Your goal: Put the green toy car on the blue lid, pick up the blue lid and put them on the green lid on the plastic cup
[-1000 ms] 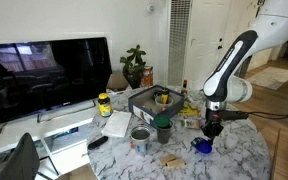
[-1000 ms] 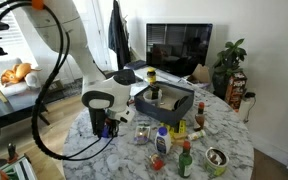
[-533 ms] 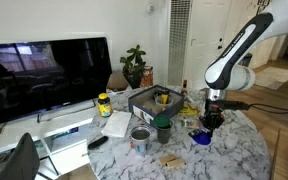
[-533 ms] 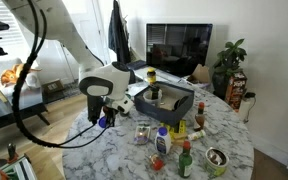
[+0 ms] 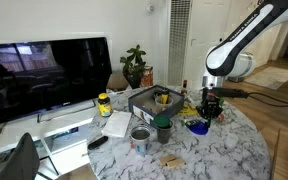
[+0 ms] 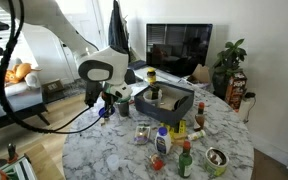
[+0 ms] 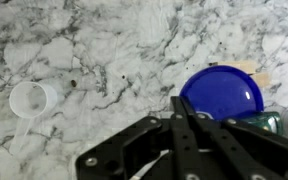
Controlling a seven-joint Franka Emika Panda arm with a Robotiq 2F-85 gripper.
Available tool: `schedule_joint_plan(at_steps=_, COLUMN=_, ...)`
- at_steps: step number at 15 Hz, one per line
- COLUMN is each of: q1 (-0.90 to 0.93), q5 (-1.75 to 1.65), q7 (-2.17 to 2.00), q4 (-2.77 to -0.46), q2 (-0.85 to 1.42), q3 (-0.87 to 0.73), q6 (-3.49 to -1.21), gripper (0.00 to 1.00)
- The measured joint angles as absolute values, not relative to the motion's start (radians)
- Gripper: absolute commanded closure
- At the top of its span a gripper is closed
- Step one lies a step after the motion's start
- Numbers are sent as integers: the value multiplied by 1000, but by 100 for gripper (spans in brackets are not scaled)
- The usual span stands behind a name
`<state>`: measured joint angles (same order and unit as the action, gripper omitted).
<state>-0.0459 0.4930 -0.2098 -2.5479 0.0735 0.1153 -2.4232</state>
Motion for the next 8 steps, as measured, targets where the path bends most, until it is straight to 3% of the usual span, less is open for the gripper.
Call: schedule_joint_plan(at_steps=8, q1=-25, q5=452, q7=-230, q4=-2520, q2=72, q3=96, q6=-2423, gripper=100)
